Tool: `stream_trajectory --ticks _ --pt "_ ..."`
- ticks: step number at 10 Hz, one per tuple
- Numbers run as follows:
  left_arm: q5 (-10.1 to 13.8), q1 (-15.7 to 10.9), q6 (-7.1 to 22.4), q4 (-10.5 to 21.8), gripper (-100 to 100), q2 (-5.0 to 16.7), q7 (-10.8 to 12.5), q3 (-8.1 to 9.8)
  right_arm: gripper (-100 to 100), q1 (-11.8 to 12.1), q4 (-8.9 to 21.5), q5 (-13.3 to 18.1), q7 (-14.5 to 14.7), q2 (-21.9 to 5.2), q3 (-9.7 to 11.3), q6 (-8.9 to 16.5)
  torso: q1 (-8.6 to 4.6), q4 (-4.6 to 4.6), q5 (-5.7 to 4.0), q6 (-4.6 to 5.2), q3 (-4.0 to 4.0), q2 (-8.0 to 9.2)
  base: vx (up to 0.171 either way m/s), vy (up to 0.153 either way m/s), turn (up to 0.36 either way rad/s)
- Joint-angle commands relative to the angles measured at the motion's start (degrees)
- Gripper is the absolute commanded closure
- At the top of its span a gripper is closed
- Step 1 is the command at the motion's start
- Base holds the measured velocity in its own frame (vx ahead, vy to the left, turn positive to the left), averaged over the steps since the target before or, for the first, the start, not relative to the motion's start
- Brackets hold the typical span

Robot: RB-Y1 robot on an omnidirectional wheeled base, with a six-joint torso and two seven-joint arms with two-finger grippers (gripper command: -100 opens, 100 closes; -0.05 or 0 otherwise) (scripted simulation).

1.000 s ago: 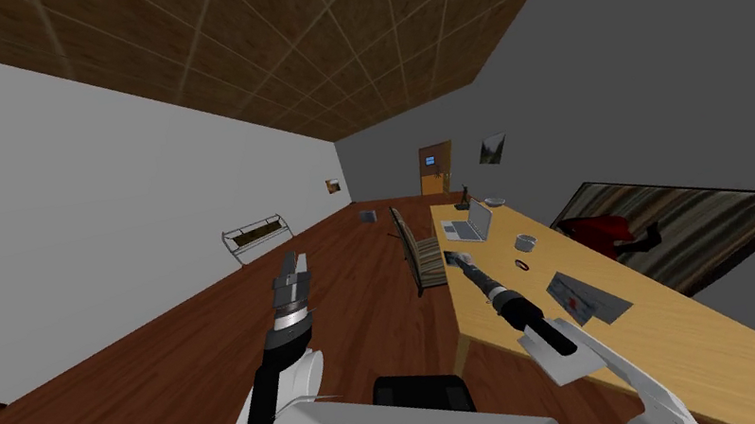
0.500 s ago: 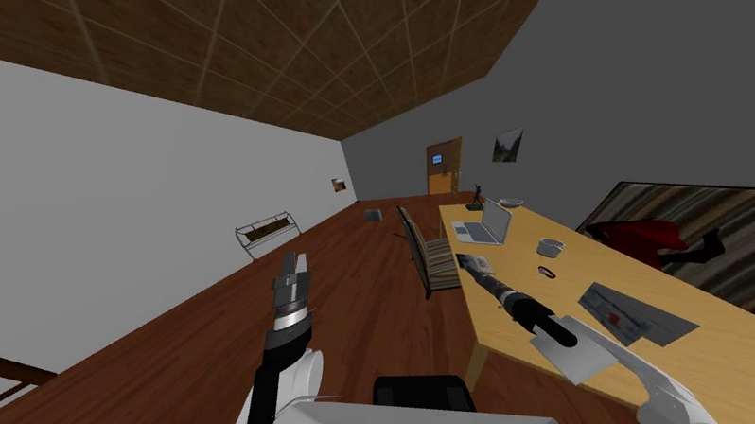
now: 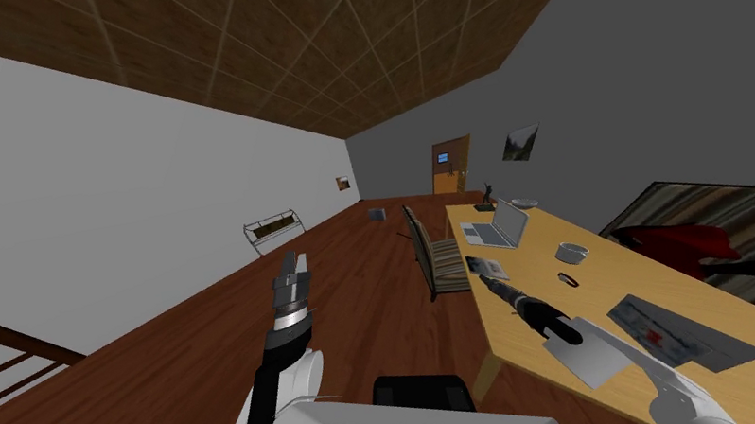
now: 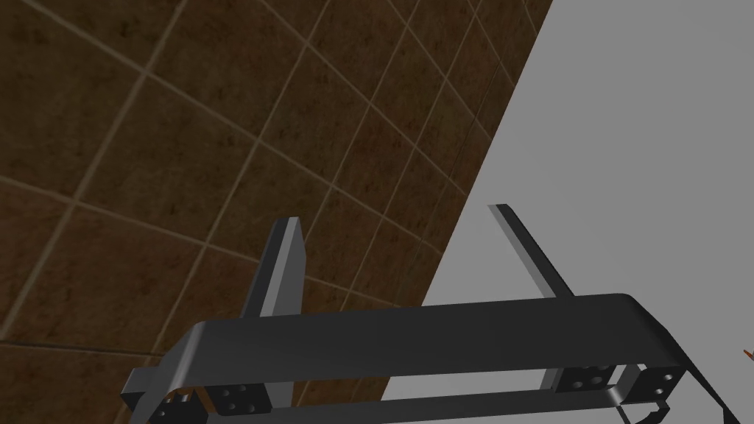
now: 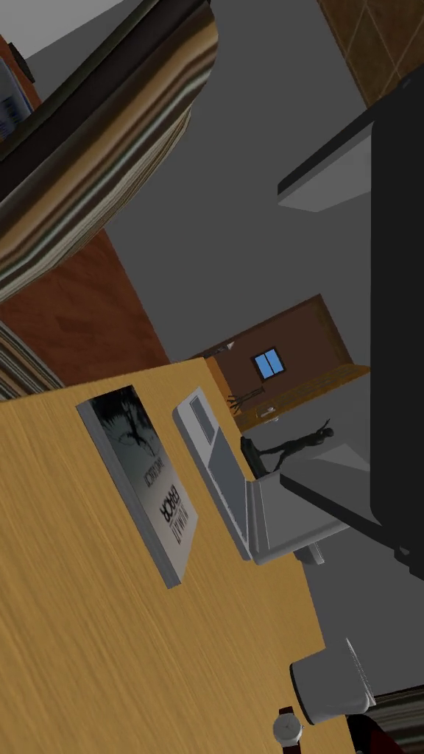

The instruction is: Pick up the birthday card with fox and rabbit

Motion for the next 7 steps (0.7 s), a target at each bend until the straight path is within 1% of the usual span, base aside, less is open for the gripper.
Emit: stream_trajectory --ticks 1,2,3,4,5,6,7 --pt "0.00 0.00 0.00 0.00 0 0.00 0.00 0.00 -100 -0.79 2.86 0.41 1.48 -1.67 0.33 2.86 0.00 0.00 0.00 0.00 0.00 0.00 0.048 0.039 0.128" --pt "0.00 0.00 0.00 0.00 0 0.00 0.00 0.00 -100 -0.79 4.42 0.41 1.48 -1.67 0.33 3.09 0.03 0.00 0.00 -0.02 -0.02 -0.03 0.041 0.039 0.048" --pt "0.00 0.00 0.00 0.00 0 0.00 0.00 0.00 -100 -1.53 7.14 0.63 2.66 -3.30 0.66 5.02 0.02 -0.01 0.00 0.02 -0.01 -0.01 0.047 0.042 0.089" --pt "0.00 0.00 0.00 0.00 0 0.00 0.00 0.00 -100 -1.53 8.21 0.63 2.66 -3.30 0.66 5.56 0.03 0.00 0.01 -0.01 -0.01 -0.03 0.041 0.025 0.055" --pt "0.00 0.00 0.00 0.00 0 0.00 0.00 0.00 -100 -2.23 10.08 0.86 3.84 -4.86 0.99 7.92 -0.01 0.00 0.00 0.01 0.00 0.00 0.049 0.018 0.098" --pt "0.00 0.00 0.00 0.00 0 0.00 0.00 0.00 -100 -2.23 11.74 0.86 3.84 -4.86 0.99 8.00 -0.05 0.00 -0.01 -0.01 -0.02 -0.04 0.045 0.010 0.055" --pt "0.00 0.00 0.00 0.00 0 0.00 0.00 0.00 -100 -2.90 14.51 1.09 5.00 -6.33 1.32 9.58 -0.07 -0.01 -0.02 0.02 -0.01 -0.01 0.044 0.013 0.091"
